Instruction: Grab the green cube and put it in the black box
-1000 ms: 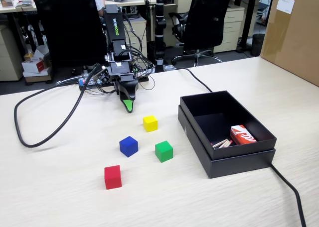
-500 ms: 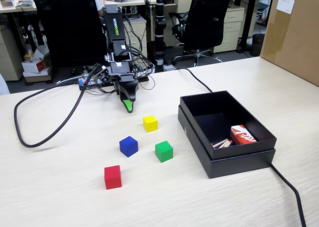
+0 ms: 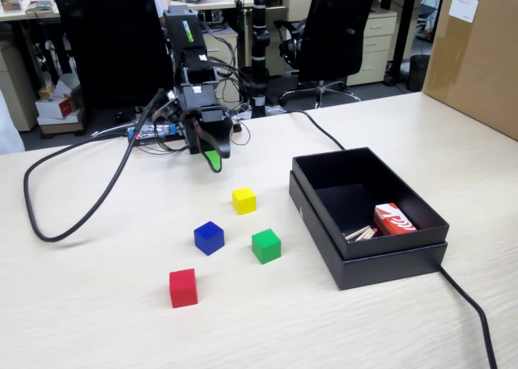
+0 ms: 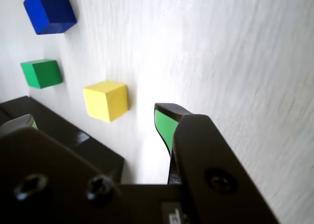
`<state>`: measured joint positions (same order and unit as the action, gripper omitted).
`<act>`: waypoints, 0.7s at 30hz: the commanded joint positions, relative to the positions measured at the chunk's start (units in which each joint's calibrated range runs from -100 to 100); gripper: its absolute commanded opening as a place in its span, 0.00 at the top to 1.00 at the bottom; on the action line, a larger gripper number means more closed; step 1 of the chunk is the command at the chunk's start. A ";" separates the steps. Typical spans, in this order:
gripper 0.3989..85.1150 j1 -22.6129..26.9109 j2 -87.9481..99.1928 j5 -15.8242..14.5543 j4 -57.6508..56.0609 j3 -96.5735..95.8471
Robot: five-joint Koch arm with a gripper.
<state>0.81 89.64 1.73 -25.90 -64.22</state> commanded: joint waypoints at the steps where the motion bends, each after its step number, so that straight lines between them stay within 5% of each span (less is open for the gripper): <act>1: 0.45 0.00 -5.48 0.15 -0.23 9.09; 21: 0.45 2.49 -74.78 -0.63 -16.82 75.91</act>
<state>3.39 16.25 1.05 -41.93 5.98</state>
